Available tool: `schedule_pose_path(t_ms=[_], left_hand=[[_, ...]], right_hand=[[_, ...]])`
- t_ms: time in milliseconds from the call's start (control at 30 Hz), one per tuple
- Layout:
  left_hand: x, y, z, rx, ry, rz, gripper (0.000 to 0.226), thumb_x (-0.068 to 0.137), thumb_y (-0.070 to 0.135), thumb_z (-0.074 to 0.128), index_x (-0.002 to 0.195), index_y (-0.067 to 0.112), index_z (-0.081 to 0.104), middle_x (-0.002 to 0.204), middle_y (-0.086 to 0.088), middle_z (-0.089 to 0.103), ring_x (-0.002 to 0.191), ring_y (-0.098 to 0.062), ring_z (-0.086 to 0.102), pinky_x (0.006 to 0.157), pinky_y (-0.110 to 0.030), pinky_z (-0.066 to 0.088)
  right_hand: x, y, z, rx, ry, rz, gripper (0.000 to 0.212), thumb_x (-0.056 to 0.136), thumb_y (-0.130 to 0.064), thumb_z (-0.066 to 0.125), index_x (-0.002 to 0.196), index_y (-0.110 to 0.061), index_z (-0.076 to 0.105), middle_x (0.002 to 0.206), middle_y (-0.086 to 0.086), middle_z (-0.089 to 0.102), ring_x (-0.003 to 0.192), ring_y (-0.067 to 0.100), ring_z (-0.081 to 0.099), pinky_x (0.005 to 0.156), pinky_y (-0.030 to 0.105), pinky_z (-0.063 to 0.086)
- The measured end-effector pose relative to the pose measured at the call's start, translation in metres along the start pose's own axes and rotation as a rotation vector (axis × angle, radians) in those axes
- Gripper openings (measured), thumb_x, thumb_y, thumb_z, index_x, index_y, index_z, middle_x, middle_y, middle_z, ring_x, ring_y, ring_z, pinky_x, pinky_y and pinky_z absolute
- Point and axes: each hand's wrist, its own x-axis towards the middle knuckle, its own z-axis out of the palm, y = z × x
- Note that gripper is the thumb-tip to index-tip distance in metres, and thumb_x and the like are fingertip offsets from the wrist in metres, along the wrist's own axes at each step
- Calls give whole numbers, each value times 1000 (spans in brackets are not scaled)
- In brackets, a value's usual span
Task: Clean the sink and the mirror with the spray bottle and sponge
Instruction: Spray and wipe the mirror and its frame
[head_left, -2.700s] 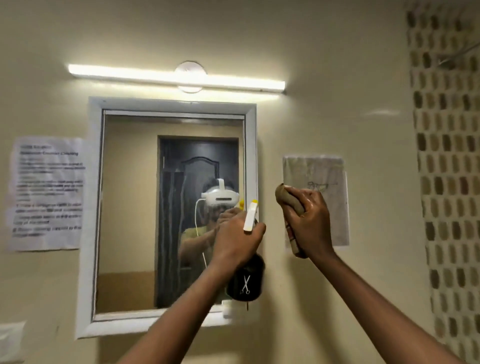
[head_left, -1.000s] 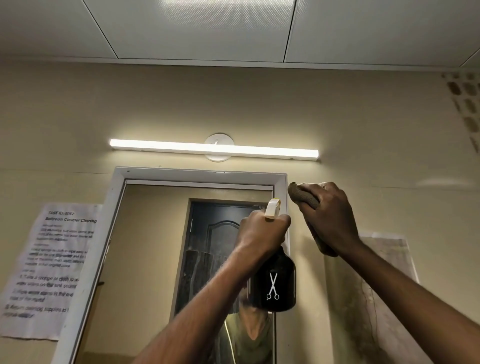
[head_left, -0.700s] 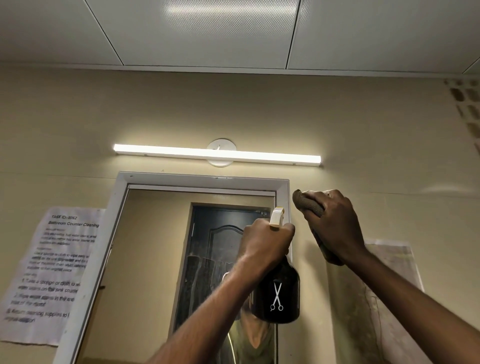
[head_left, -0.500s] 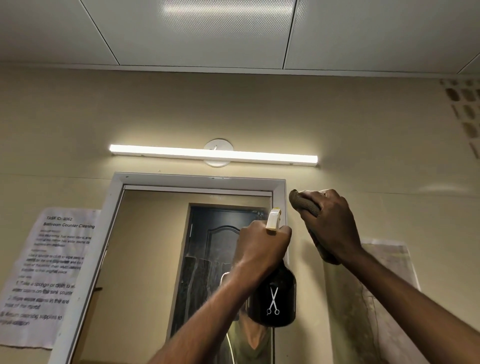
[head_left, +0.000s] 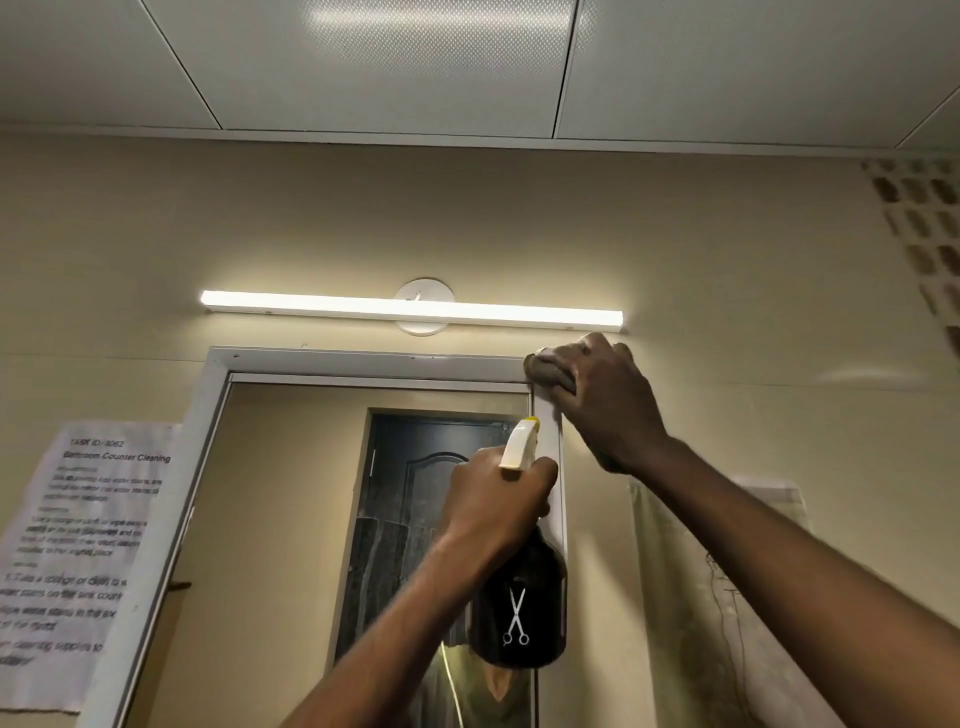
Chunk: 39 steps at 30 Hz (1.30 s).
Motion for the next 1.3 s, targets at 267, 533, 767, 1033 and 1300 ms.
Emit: schedule_pose_path(t_ms=[267, 533, 767, 1033, 1300], left_hand=[[-19, -11, 0, -2, -65, -16, 23, 67, 41, 47, 63, 22, 58, 71, -2, 70, 78, -25, 70, 80, -50, 56], [-21, -6, 3, 20, 45, -1, 19, 66, 41, 46, 56, 25, 48, 67, -6, 68, 72, -29, 68, 76, -48, 57], [-27, -3, 2, 8, -25, -27, 17, 66, 40, 45, 58, 26, 50, 72, -3, 70, 76, -26, 68, 79, -49, 56], [-31, -1, 0, 1, -40, -20, 17, 69, 40, 45, 61, 27, 51, 80, -11, 70, 79, -29, 68, 75, -50, 56], [-29, 1, 2, -1, -32, -34, 18, 66, 42, 46, 62, 25, 51, 82, -12, 71, 82, -31, 68, 76, -52, 56]], right_hand=[[-50, -1, 0, 16, -88, -144, 38, 90, -33, 60, 127, -29, 58, 110, 4, 55, 94, 17, 46, 69, 26, 35], [25, 0, -2, -15, -22, -21, 39, 86, -25, 64, 124, -20, 62, 112, 11, 57, 106, 32, 53, 80, 36, 46], [-32, 0, 9, 10, -32, -61, 38, 90, -30, 62, 126, -20, 59, 112, 9, 57, 98, 26, 53, 72, 35, 49], [-77, 2, 7, 15, -127, -136, 35, 88, -29, 63, 122, -33, 62, 110, -1, 56, 93, 20, 51, 66, 25, 38], [-20, 4, 2, 32, -52, -65, 36, 90, -34, 58, 126, -28, 59, 107, 6, 59, 91, 20, 52, 69, 28, 40]])
